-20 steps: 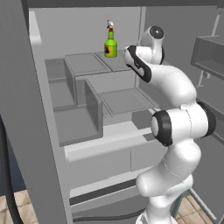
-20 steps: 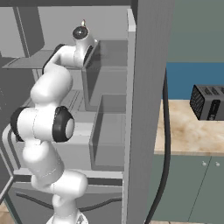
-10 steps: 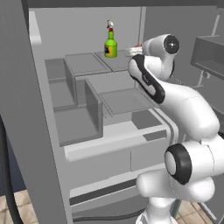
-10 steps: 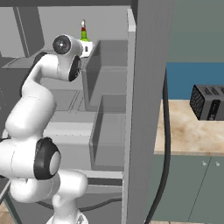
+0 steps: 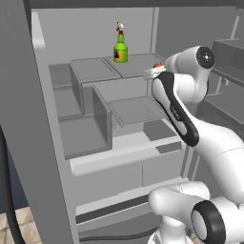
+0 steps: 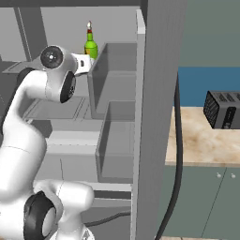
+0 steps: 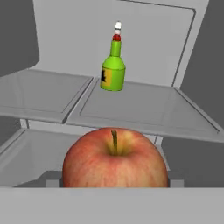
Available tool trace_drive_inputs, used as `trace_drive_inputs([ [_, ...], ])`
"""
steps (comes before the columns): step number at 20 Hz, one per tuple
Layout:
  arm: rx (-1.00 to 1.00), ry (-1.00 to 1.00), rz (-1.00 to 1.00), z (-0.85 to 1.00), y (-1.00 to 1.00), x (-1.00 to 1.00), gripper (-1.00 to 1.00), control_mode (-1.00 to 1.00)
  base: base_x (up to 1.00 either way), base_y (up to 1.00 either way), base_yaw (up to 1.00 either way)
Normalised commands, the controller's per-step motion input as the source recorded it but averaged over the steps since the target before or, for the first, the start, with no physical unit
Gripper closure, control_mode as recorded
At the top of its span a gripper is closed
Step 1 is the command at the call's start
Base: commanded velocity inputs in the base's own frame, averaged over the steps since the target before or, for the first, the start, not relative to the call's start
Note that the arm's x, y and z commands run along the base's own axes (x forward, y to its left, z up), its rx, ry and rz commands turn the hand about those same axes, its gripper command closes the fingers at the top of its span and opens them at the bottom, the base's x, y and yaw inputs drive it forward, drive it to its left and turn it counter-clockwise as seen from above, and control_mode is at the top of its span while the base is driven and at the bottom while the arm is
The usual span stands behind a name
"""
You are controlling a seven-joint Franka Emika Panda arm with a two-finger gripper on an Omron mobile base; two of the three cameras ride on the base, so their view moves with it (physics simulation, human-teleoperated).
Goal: Pick the two apples from the fridge and place them on the plate next to the blender to make a fruit smoothie.
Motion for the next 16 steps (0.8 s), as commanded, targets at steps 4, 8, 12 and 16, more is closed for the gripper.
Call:
trace_drive_inputs([
  [4, -0.22, 0.25, 0.01, -0.93, 0.29, -1.0, 1.0, -1.0, 0.0, 0.0, 0.0],
  [8, -0.24, 0.22, 0.0, -1.0, 0.33, -1.0, 1.0, -1.0, 0.0, 0.0, 0.0],
  [12, -0.06, 0.26, 0.0, -1.0, 0.06, -1.0, 1.0, -1.0, 0.0, 0.0, 0.0],
  [16, 0.14, 0.38, 0.14, -0.67, -0.15, -1.0, 1.0, -1.0, 0.0, 0.0, 0.0],
])
